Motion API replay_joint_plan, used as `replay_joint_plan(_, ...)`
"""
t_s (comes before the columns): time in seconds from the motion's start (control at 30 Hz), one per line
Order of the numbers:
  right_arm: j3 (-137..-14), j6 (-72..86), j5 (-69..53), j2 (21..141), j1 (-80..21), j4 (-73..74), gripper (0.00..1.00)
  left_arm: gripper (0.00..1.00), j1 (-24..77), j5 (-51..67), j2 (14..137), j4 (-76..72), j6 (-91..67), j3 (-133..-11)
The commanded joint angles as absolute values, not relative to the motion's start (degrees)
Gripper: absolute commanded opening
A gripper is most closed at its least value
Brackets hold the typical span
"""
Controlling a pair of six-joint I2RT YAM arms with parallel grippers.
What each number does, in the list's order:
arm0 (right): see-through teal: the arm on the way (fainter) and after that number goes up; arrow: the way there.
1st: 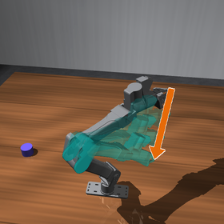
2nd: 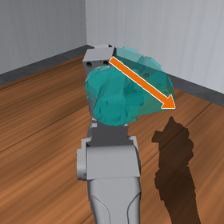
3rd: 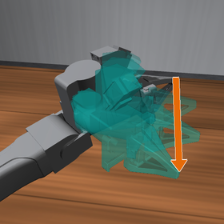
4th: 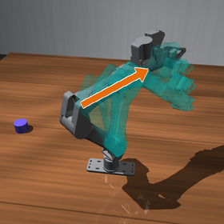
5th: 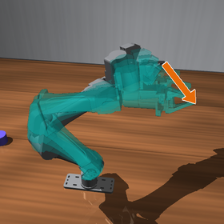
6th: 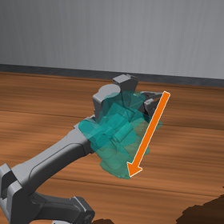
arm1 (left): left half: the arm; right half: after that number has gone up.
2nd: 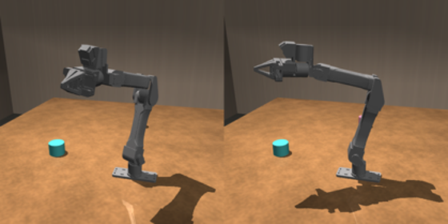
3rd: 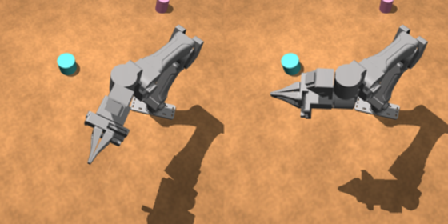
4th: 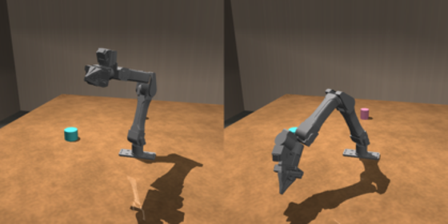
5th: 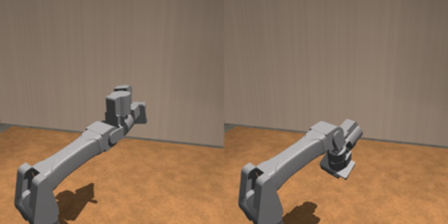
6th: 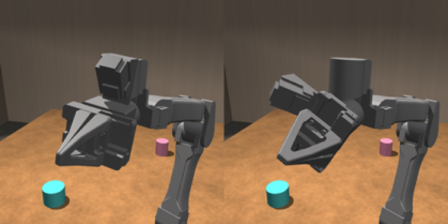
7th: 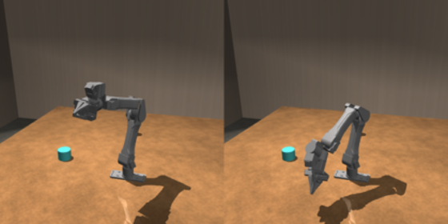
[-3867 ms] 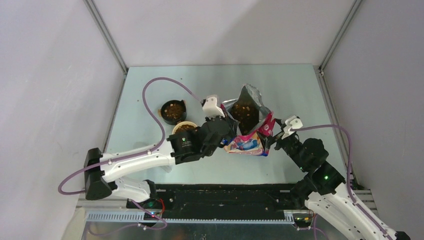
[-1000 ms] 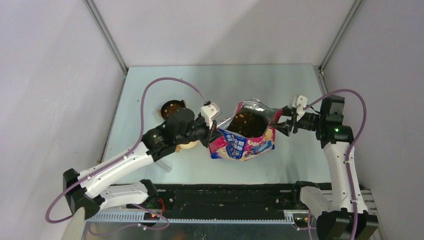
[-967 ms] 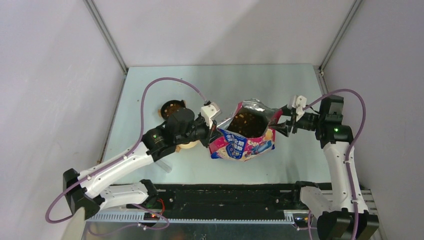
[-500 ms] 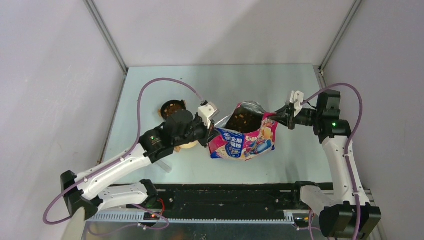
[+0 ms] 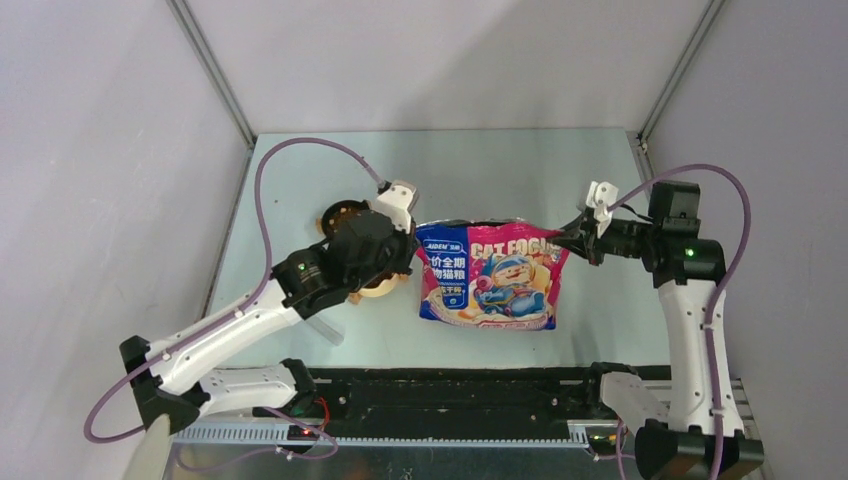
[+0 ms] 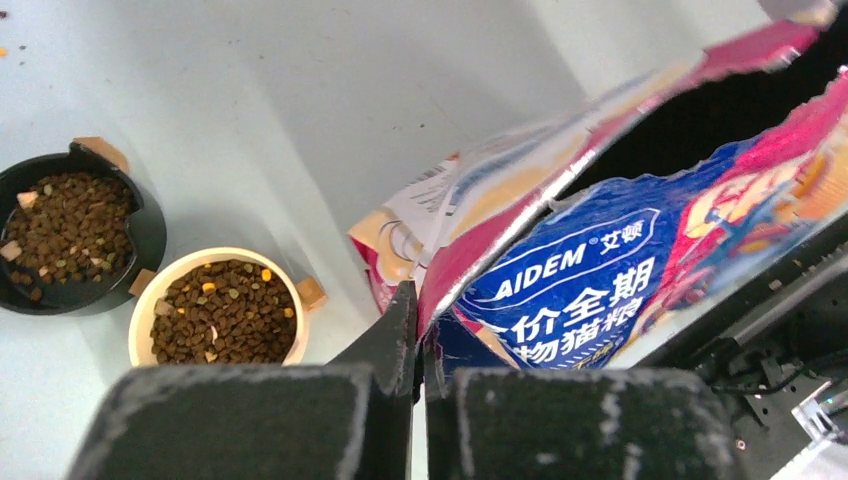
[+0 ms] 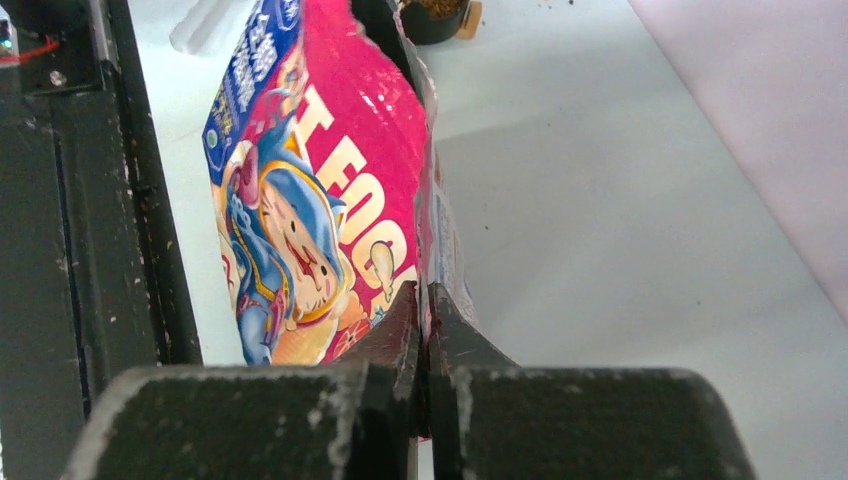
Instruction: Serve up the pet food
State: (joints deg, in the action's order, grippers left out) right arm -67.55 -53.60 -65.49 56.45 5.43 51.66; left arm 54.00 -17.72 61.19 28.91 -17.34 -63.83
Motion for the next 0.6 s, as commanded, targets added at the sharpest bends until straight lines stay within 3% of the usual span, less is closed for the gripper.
replay_joint_plan(0.0, -75.8, -61.6, -62.1, 50.7, 7.4, 50.6, 0.0, 0.0, 53.1, -35.6, 60.4, 26.4, -20.2, -70.0)
replay_joint_plan(0.13, -74.6, -58.7, -57.8, 50.2, 7.6, 49.1, 0.0, 0.0, 53.1, -46.1, 63.2, 32.5, -24.4, -71.7)
replay_joint_plan(0.57, -73.7, -64.5, -59.3, 48.6, 7.3, 53.5, 0.0, 0.0, 53.2, -38.9, 62.5, 33.2, -22.7, -71.1)
